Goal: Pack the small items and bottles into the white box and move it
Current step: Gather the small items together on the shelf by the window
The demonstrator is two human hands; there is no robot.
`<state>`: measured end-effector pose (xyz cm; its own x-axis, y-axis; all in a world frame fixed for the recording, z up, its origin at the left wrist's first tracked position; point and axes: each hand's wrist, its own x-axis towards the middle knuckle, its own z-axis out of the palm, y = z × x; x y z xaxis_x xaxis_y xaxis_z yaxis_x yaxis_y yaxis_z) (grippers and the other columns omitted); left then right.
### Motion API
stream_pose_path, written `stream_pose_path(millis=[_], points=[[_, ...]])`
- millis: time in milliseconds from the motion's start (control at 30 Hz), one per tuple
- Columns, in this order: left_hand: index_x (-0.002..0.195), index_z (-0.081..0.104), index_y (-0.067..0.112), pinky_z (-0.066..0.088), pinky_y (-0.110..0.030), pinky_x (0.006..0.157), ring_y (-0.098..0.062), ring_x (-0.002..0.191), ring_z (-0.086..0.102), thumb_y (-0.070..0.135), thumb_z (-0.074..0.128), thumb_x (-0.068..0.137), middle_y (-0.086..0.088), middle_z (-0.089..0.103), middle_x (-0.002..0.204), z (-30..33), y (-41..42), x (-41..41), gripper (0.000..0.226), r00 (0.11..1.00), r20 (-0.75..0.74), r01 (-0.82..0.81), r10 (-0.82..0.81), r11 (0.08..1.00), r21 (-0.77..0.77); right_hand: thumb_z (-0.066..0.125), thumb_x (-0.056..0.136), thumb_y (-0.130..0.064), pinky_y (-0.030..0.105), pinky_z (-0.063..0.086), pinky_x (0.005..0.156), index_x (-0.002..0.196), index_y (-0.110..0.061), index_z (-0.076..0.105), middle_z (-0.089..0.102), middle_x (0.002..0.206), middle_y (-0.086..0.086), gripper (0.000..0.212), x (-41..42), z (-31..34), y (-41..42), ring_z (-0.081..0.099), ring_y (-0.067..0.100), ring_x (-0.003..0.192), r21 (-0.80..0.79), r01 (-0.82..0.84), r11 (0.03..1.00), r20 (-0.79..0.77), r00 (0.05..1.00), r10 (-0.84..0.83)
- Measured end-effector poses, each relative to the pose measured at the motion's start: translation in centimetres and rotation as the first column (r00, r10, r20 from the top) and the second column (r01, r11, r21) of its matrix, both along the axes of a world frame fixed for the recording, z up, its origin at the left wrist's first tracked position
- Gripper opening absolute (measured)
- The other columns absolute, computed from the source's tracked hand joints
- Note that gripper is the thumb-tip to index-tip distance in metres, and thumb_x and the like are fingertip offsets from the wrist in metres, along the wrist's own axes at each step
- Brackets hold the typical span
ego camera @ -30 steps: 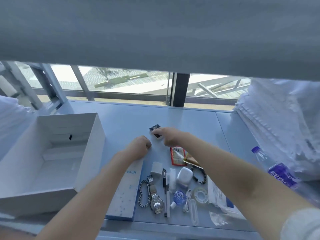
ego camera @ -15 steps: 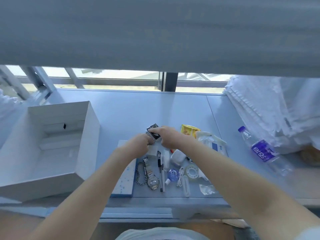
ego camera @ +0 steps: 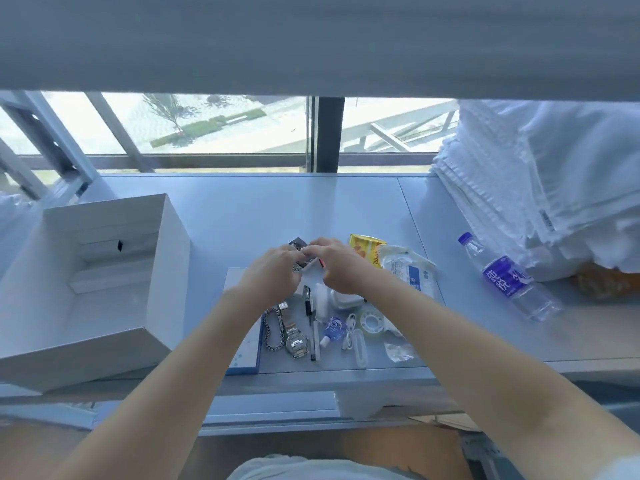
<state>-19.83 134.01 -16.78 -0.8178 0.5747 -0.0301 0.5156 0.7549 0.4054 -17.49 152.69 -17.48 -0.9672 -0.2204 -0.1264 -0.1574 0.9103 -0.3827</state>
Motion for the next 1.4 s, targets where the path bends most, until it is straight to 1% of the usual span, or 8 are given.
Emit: stream_pose_path(millis=[200, 300, 533, 733, 867, 967, 1167, 1400], points=[[0.132, 0.065, 0.018, 0.041, -0.042, 0.110, -0.026, 0.129, 0.052, 0.020, 0.059, 0.096, -0.001, 0.058, 0.138, 0.1, 5.4, 2.1, 0.037, 0.999, -0.026, 0.043, -0.042, 0.999, 0.031, 0.055, 0.094, -0.010, 0.041, 0.035, 0.109, 0.146, -0.021, 0.054, 0.049, 0.148, 0.001, 0.054, 3.5, 0.5, 6.5, 0.047, 0.028, 0.133, -0.008, 0.145, 0.989, -0.107, 0.984, -0.145], [0.135, 0.063, 0.019, 0.042, -0.046, 0.108, -0.029, 0.127, 0.053, 0.024, 0.062, 0.095, -0.002, 0.056, 0.142, 0.2, 9.8, 4.0, 0.040, 0.995, -0.025, 0.100, -0.099, 0.994, 0.052, 0.051, 0.090, -0.006, 0.044, 0.036, 0.109, 0.146, -0.022, 0.053, 0.048, 0.148, -0.001, 0.059, 6.4, 0.7, 11.3, 0.046, 0.028, 0.132, -0.006, 0.239, 0.971, -0.113, 0.964, -0.239], [0.139, 0.059, 0.022, 0.040, -0.040, 0.111, -0.024, 0.134, 0.048, 0.028, 0.065, 0.096, 0.001, 0.053, 0.145, 0.4, 20.1, 8.6, 0.044, 0.963, -0.058, 0.269, -0.265, 0.959, 0.089, 0.055, 0.092, -0.009, 0.049, 0.035, 0.114, 0.149, -0.020, 0.049, 0.040, 0.156, 0.001, 0.058, 13.0, 0.9, 21.6, 0.035, 0.026, 0.145, 0.029, 0.405, 0.914, -0.124, 0.909, -0.399], [0.143, 0.054, 0.025, 0.039, -0.041, 0.112, -0.024, 0.134, 0.047, 0.035, 0.065, 0.095, 0.000, 0.051, 0.147, -0.3, 25.8, 10.9, 0.050, 0.951, -0.057, 0.308, -0.304, 0.948, 0.076, 0.058, 0.089, -0.014, 0.041, 0.036, 0.111, 0.148, -0.021, 0.048, 0.038, 0.156, 0.004, 0.060, 17.1, -0.2, 28.2, 0.039, 0.029, 0.138, 0.063, 0.525, 0.849, -0.185, 0.842, -0.507], [0.146, 0.050, 0.025, 0.039, -0.044, 0.113, -0.025, 0.137, 0.045, 0.037, 0.065, 0.094, -0.001, 0.049, 0.148, -1.4, 28.1, 12.1, 0.055, 0.950, -0.059, 0.309, -0.306, 0.948, 0.072, 0.060, 0.090, -0.014, 0.043, 0.043, 0.108, 0.151, -0.017, 0.044, 0.035, 0.157, 0.008, 0.064, 18.1, -1.6, 30.3, 0.044, 0.035, 0.133, 0.058, 0.536, 0.842, -0.133, 0.840, -0.526], [0.148, 0.047, 0.027, 0.039, -0.047, 0.113, -0.024, 0.139, 0.042, 0.039, 0.063, 0.096, 0.000, 0.047, 0.151, -2.3, 28.9, 12.4, 0.056, 0.958, -0.060, 0.285, -0.282, 0.956, 0.064, 0.057, 0.089, -0.006, 0.043, 0.043, 0.108, 0.153, -0.014, 0.042, 0.035, 0.158, 0.008, 0.066, 17.6, -2.7, 30.8, 0.046, 0.037, 0.130, 0.026, 0.532, 0.846, -0.155, 0.838, -0.523], [0.147, 0.049, 0.025, 0.037, -0.045, 0.114, -0.025, 0.140, 0.042, 0.035, 0.064, 0.095, 0.000, 0.047, 0.151, -3.1, 27.1, 12.1, 0.055, 0.982, -0.045, 0.186, -0.183, 0.978, 0.098, 0.059, 0.089, -0.001, 0.045, 0.040, 0.111, 0.152, -0.015, 0.044, 0.038, 0.158, 0.006, 0.066, 13.0, -2.5, 29.8, 0.045, 0.037, 0.132, 0.010, 0.420, 0.907, -0.153, 0.897, -0.414], [0.145, 0.051, 0.022, 0.039, -0.045, 0.112, -0.027, 0.136, 0.046, 0.033, 0.066, 0.095, -0.002, 0.050, 0.149, -2.3, 21.9, 10.4, 0.053, 0.993, -0.113, 0.030, -0.020, 0.996, 0.086, 0.060, 0.089, -0.004, 0.046, 0.042, 0.109, 0.153, -0.016, 0.043, 0.037, 0.158, 0.007, 0.067, 5.6, -2.0, 26.6, 0.047, 0.038, 0.131, 0.042, 0.270, 0.962, -0.135, 0.956, -0.262]])
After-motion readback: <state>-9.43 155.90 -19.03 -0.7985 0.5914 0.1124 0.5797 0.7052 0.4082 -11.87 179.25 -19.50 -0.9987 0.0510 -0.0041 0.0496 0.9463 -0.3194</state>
